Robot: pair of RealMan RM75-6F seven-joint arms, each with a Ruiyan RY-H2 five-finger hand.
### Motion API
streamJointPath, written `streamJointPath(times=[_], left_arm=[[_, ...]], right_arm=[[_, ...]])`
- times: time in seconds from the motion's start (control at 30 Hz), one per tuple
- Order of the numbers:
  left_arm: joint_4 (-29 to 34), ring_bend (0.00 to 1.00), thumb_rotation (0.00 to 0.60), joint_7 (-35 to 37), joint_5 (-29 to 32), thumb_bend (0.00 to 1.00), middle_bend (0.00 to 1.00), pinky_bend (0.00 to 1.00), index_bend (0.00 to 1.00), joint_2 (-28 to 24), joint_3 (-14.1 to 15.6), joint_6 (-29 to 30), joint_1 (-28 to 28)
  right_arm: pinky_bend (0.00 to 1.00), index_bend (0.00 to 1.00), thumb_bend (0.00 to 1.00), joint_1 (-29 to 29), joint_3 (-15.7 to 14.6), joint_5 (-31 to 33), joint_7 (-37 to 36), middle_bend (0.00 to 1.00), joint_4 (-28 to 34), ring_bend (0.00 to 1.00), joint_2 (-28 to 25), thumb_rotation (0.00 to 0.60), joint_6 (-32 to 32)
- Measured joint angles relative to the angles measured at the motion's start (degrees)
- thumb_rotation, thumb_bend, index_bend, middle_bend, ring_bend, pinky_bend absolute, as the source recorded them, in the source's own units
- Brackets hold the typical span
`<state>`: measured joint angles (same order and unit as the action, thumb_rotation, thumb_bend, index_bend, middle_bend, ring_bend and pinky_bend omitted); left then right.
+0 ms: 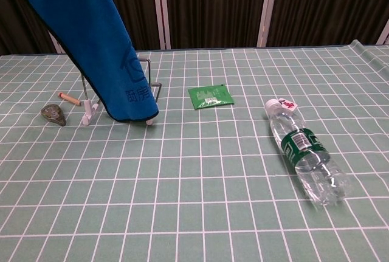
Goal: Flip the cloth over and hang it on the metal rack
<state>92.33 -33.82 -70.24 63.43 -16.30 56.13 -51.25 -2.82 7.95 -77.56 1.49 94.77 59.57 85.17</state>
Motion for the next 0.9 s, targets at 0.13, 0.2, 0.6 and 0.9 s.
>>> streamJointPath(times=[0.13, 0.2, 0.6, 0.9], left_arm=[[-3.4, 0.94, 0.600, 0.6, -0.3, 1.00, 0.98, 1.00, 0.81, 0.9, 0.1, -2.2, -1.8], [-5.5, 0.94, 0.600, 1.4, -1.0, 1.00, 0.97, 1.00, 0.81, 1.4, 0.2, -3.6, -2.9], [-19.1, 0.93, 0.600, 4.7, -6.4, 1.00, 0.97, 1.00, 0.82, 7.1, 2.5, -10.1, -9.1], [-30.5, 0.93, 0.600, 10.1, -10.2, 1.00, 0.97, 1.00, 0.82, 13.5, 4.6, -12.5, -12.4]], right_arm=[[0.00, 0.00, 0.00, -0.1, 0.1, 0.5, 0.1, 0.00, -0.2, 0.00, 0.1, 0.600, -0.2], [0.00, 0.00, 0.00, 0.0, 0.2, 0.6, 0.2, 0.00, -0.2, 0.00, 0.1, 0.600, -0.2], [0.00, 0.00, 0.00, -0.5, 0.7, 2.8, 1.3, 0.00, -1.1, 0.00, 0.8, 0.600, -1.5], [0.00, 0.00, 0.00, -0.9, 1.1, 4.4, 2.0, 0.00, -2.0, 0.00, 1.4, 0.600, -2.5]])
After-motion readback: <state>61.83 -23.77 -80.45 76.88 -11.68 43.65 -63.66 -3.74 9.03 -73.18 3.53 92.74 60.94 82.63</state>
